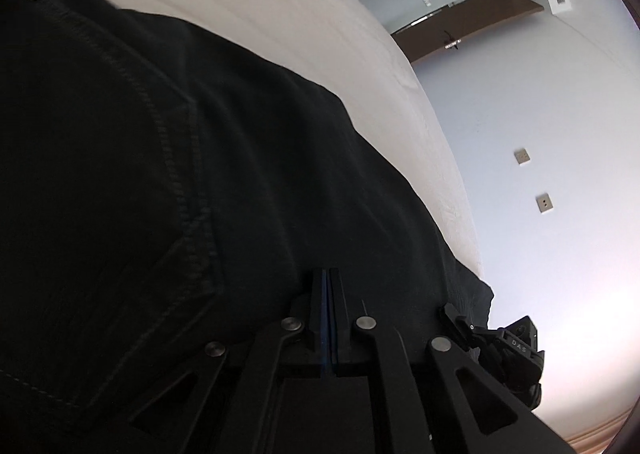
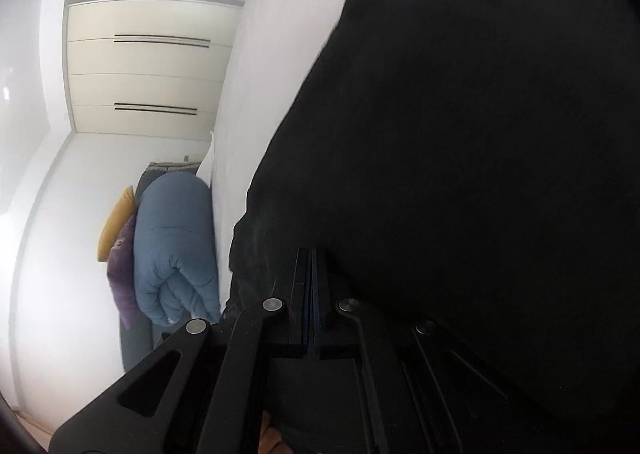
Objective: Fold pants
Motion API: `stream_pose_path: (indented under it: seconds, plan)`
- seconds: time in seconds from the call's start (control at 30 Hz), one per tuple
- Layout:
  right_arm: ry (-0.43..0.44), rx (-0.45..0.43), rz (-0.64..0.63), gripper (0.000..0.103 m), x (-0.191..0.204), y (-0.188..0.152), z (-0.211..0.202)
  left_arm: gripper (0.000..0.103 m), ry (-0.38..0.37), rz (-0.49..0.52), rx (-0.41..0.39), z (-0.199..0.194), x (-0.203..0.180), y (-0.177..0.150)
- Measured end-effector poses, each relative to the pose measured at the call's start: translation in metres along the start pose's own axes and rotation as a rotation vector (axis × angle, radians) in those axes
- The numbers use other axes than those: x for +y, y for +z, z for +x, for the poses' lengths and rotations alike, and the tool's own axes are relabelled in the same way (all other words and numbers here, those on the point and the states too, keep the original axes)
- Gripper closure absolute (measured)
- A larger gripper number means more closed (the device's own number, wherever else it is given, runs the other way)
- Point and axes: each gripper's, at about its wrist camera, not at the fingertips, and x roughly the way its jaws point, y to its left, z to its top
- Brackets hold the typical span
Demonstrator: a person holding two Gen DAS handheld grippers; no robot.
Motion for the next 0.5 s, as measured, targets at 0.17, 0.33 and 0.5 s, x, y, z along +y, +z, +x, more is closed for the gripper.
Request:
stream_pose_path:
  seconds: [0.17, 0.33, 0.5]
  plan:
    - [-0.026, -0.216, 0.098, 0.103, -0.046, 0.051, -0.080, 0.098, 0.069, 0.019, -0.059, -0.028, 0.021, 0.009]
    - [-0.070, -0.407, 0.183, 0.103, -0.080, 0.076, -0.146, 0.098, 0.083, 0.042, -0.078, -0.047, 0.032, 0.019]
    - [-0.080, -0.518, 0.174, 0.103, -0.082, 0.070, -0.174, 0.098, 0.089, -0.003, -0.121, -0.074, 0.055, 0.027]
